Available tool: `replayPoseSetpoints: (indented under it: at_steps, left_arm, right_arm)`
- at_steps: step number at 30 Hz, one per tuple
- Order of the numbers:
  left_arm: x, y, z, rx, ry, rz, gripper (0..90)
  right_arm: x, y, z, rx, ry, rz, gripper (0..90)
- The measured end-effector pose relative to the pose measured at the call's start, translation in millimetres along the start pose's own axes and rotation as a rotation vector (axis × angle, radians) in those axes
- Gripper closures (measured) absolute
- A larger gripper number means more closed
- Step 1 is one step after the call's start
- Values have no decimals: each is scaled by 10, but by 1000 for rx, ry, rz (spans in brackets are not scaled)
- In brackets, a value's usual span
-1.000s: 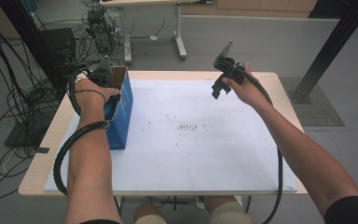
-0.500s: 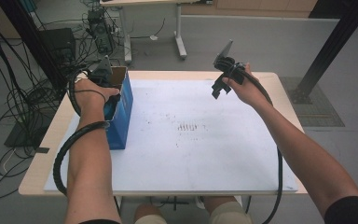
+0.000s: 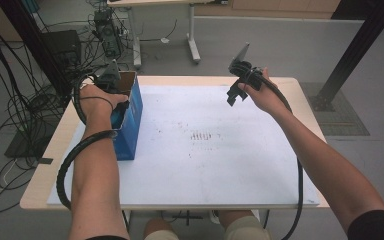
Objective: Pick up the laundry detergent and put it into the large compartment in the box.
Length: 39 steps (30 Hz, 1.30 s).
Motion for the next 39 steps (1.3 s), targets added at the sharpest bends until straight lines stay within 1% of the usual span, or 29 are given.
replayPoseSetpoints:
  at_steps: [22,31,35,39]
  left_arm:
    - [-11,1,-3,-1,7,-8,369]
    - [-2,-1,-12,3,13,-2,369]
    - [-6,1,-4,-2,9,-6,369]
    - [-7,-2,-7,2,16,-10,367]
  right_arm:
    - [-1,12,-3,2,-2,2,69]
    - [1,16,1,1,-3,4,70]
    - [3,17,1,1,-5,3,70]
    - [8,22,3,2,-5,6,70]
Point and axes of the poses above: each handheld gripper's, and its own axes: y roughly forward along the jaws, x roughly out of its top, z roughly to its left, the point moved 9 cm from there along y, roughly forward along the jaws, and after that the axes turned 10 degrees about z, right-handed, at the moved point
